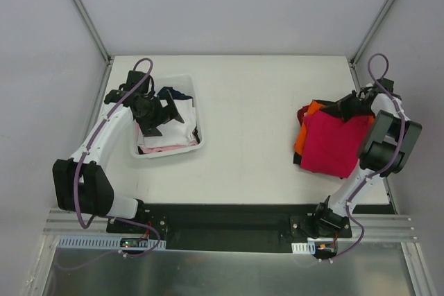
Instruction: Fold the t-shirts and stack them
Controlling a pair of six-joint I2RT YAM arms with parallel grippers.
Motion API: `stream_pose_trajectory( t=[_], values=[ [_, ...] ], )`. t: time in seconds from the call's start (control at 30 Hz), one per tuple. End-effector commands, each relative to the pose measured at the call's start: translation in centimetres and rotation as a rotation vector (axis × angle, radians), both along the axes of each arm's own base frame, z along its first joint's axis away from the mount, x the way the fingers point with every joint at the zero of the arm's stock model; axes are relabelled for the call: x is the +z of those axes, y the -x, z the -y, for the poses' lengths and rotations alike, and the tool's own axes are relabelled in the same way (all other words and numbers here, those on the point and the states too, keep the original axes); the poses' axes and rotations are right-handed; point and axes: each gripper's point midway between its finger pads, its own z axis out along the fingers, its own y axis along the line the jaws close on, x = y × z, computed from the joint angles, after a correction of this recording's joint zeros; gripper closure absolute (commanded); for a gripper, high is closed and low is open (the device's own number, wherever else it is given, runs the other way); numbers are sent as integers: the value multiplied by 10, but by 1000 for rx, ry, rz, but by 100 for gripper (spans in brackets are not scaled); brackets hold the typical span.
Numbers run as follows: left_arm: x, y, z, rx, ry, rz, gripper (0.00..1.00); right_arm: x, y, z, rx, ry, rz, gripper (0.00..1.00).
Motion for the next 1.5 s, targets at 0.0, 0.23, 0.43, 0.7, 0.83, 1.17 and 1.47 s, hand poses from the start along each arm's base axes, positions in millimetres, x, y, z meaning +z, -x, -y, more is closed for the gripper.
stream_pose_trajectory(
  t=[0.0, 0.23, 0.43, 0.7, 0.83, 1.17, 1.47],
  values=[
    [13, -9, 10, -43, 23, 30, 1, -30, 72, 11, 45, 111, -323, 99],
    [19, -18, 13, -57, 30, 43, 1, -24, 120, 17, 38, 136, -430, 98],
    [16, -18, 14, -73, 34, 33, 1, -15, 143, 28, -26, 142, -457, 98],
    [15, -13, 14, -85, 32, 32, 1, -14, 149, 26, -29, 119, -444, 96],
    [18, -14, 14, -85, 33, 45, 1, -7, 133, 21, -23, 96, -325, 71],
    [21, -13, 16, -75, 43, 44, 1, 36, 88, 16, -98, 83, 39, 4],
    [0, -30, 24, -84, 37, -13, 12, 52, 79, -21, -66, 50, 118, 4]
  ],
)
